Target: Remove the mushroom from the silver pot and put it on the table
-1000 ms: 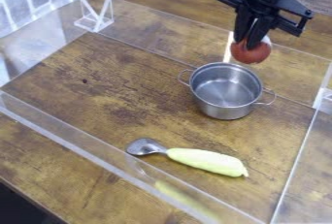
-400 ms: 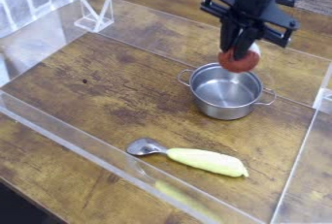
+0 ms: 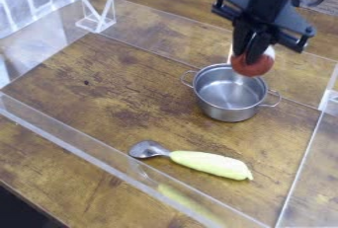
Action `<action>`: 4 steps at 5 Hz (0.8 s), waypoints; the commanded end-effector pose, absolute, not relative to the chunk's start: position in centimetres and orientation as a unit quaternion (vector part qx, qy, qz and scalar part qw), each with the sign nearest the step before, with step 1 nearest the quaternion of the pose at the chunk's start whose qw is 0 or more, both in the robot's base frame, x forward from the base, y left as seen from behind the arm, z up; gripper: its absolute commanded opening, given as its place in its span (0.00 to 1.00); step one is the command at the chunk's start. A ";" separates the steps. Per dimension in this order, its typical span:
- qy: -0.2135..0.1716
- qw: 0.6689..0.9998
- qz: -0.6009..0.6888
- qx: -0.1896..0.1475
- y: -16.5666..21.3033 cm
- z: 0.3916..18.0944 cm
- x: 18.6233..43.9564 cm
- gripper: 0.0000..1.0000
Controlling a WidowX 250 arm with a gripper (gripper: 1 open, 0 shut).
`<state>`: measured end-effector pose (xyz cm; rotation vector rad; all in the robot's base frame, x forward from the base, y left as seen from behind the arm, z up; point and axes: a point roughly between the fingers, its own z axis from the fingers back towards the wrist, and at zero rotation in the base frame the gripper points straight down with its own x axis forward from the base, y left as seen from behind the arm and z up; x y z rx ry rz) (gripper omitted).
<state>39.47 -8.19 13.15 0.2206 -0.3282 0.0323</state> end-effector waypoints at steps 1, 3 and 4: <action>-0.224 0.968 0.043 0.101 -8.4 17.3 39.1 0.00; -0.228 0.965 0.074 0.103 -4.7 16.7 37.7 0.00; -0.231 0.961 0.104 0.110 -0.8 16.5 37.2 0.00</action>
